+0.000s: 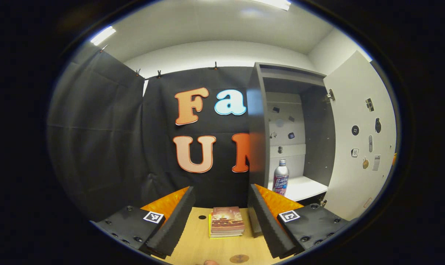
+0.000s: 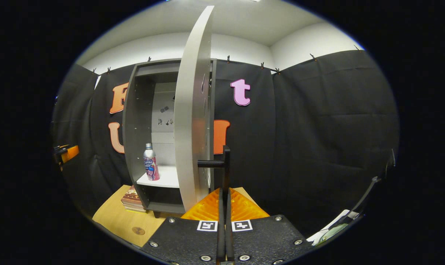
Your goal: Open the cabinet door with the right hand, grasp the bottle in the cabinet with the left hand and place it on the coaster, then close the cabinet door with the right hand.
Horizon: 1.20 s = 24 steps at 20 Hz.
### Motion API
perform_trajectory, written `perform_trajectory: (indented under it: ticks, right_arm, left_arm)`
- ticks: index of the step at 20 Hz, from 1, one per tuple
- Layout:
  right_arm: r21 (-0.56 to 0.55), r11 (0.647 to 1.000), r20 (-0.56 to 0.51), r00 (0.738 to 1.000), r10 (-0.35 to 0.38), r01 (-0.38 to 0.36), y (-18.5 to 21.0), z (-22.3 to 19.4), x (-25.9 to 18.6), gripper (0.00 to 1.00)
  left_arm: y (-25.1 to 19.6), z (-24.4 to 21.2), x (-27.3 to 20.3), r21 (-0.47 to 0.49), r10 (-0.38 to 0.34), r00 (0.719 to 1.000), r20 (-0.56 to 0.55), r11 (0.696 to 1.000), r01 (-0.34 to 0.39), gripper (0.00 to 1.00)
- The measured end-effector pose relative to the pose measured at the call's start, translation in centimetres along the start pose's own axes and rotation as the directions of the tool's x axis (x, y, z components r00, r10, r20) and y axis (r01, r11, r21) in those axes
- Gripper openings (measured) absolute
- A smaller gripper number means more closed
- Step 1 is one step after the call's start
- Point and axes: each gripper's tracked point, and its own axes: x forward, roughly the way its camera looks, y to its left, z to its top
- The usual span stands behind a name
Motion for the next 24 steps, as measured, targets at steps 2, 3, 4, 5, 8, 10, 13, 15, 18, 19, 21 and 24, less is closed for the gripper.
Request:
perform_trajectory:
  ticks: [2,3,4,5,8,10,13,15,18,19,21,24]
  right_arm:
    - [0.009,1.000,0.001,1.000,0.019,-0.019,0.5,0.0,0.0,0.00]
    - [0.014,0.999,0.004,1.000,0.029,-0.029,0.3,0.1,0.1,0.00]
    - [0.017,0.999,0.005,0.999,0.040,-0.040,0.4,0.1,0.1,0.00]
    - [0.017,0.999,0.007,0.999,0.050,-0.050,0.3,0.1,0.2,0.00]
    - [0.000,0.996,0.019,0.996,0.087,-0.087,0.4,0.3,0.4,0.00]
    - [0.008,0.993,0.022,0.993,0.118,-0.118,0.7,0.3,0.5,0.00]
    - [0.018,0.989,0.027,0.989,0.146,-0.147,1.2,0.3,0.6,0.00]
    - [0.027,0.987,0.026,0.987,0.159,-0.160,1.3,0.3,0.5,0.00]
    - [0.053,0.984,0.025,0.985,0.169,-0.170,1.4,0.3,0.1,0.04]
    - [0.057,0.983,0.025,0.985,0.173,-0.175,1.5,0.2,0.2,0.05]
    - [0.060,0.987,0.023,0.988,0.151,-0.152,0.9,0.2,0.0,0.09]
    - [0.046,0.995,0.035,0.995,0.090,-0.091,-0.6,0.3,0.3,0.14]
  left_arm:
    - [-3.3,-0.4,1.0,-0.006,-0.032,0.999,-0.003,0.999,0.032,0.96]
    - [-4.9,-0.4,1.5,-0.002,-0.045,0.999,0.001,0.999,0.045,0.98]
    - [-6.3,-0.5,1.9,0.005,-0.054,0.999,0.002,0.999,0.054,0.98]
    - [-7.7,-0.8,2.5,0.010,-0.060,0.998,0.001,0.998,0.060,0.98]
    - [-11.9,-1.8,4.5,0.000,-0.085,0.996,-0.014,0.996,0.085,0.96]
    - [-13.9,-2.7,5.5,-0.021,-0.088,0.996,-0.023,0.996,0.088,0.96]
    - [-15.9,-3.6,7.6,-0.020,-0.087,0.996,-0.028,0.996,0.086,0.95]
    - [-16.9,-4.3,9.0,0.000,-0.083,0.996,-0.037,0.997,0.083,0.95]
    - [-18.3,-5.3,11.5,-0.011,-0.098,0.994,-0.050,0.995,0.098,0.96]
    - [-18.6,-5.5,12.3,-0.021,-0.104,0.993,-0.051,0.994,0.103,0.96]
    - [-19.2,-5.8,14.0,-0.034,-0.113,0.993,-0.044,0.993,0.111,0.98]
    - [-19.6,-6.2,16.7,-0.026,-0.096,0.995,-0.038,0.995,0.095,0.95]
